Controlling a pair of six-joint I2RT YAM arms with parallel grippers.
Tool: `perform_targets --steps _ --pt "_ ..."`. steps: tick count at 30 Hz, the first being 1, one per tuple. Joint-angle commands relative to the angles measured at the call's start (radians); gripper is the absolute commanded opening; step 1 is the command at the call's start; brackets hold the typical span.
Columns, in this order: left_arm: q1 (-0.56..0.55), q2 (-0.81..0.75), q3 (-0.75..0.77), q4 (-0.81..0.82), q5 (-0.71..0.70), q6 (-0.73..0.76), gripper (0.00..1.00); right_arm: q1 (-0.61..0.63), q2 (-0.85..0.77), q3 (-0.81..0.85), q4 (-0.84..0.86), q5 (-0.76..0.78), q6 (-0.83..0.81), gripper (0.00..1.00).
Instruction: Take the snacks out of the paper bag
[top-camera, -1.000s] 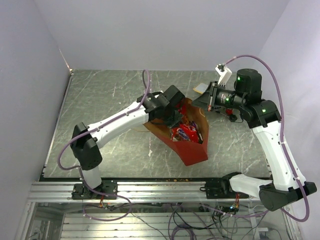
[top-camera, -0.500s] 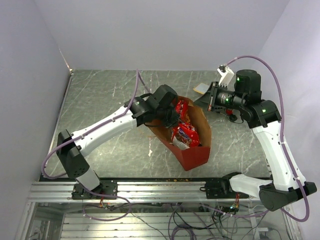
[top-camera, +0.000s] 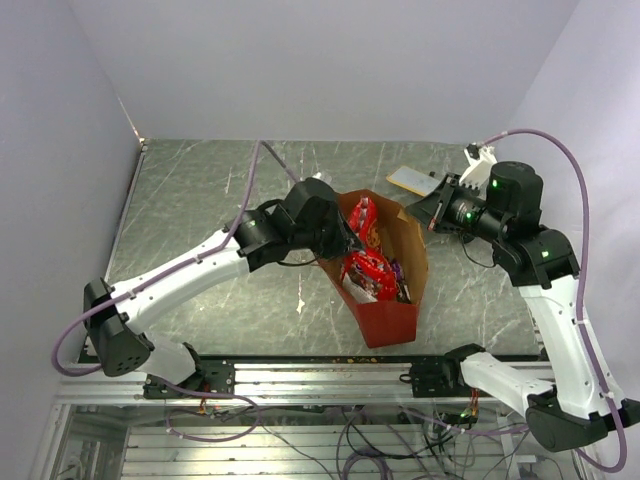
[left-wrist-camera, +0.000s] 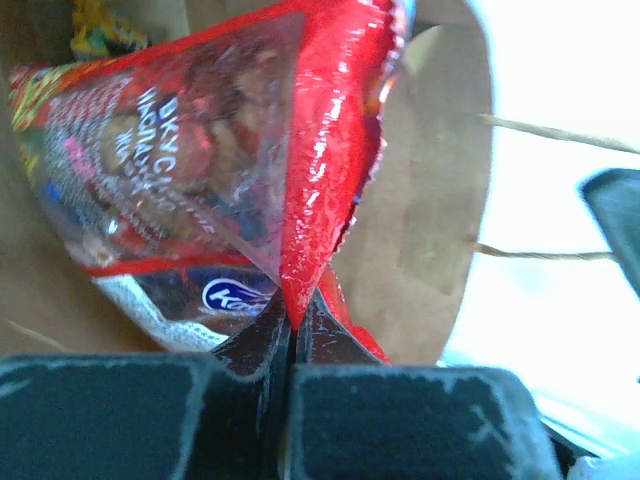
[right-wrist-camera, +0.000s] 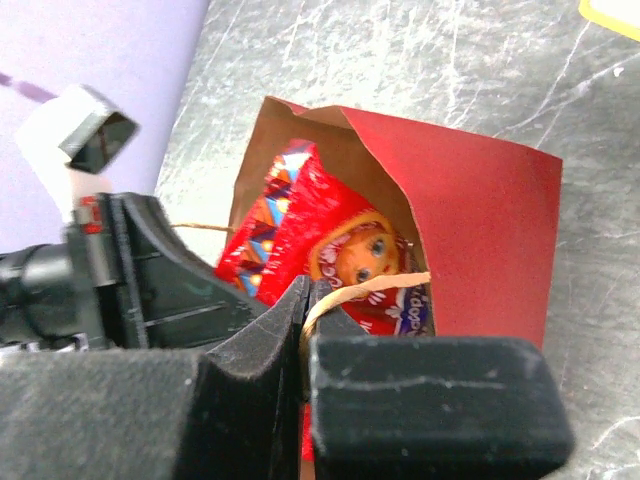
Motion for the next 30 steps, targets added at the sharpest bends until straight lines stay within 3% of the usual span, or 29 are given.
perform_targets --steps 1,6,16,25,30 --pt "-0.003 -0.066 0.173 0.093 -0.045 0.099 0.07 0.000 -0.006 0.017 0.032 0.057 0.054 0.00" --pt "-0.002 -0.073 0.252 0.093 -0.044 0.119 0.07 -0.001 -0.020 -0.008 0.066 0.055 0.093 0.00" --pt "0.001 -0.007 0.585 -0.087 -0.085 0.281 0.07 -0.001 -0.034 -0.002 0.026 0.073 0.096 0.00" --pt "0.040 -0.063 0.694 -0.270 -0.222 0.358 0.07 -0.002 -0.078 -0.002 -0.003 0.101 0.121 0.00" --pt "0.108 -0.134 0.680 -0.438 -0.353 0.306 0.07 -0.001 -0.074 0.024 -0.025 0.105 0.114 0.00"
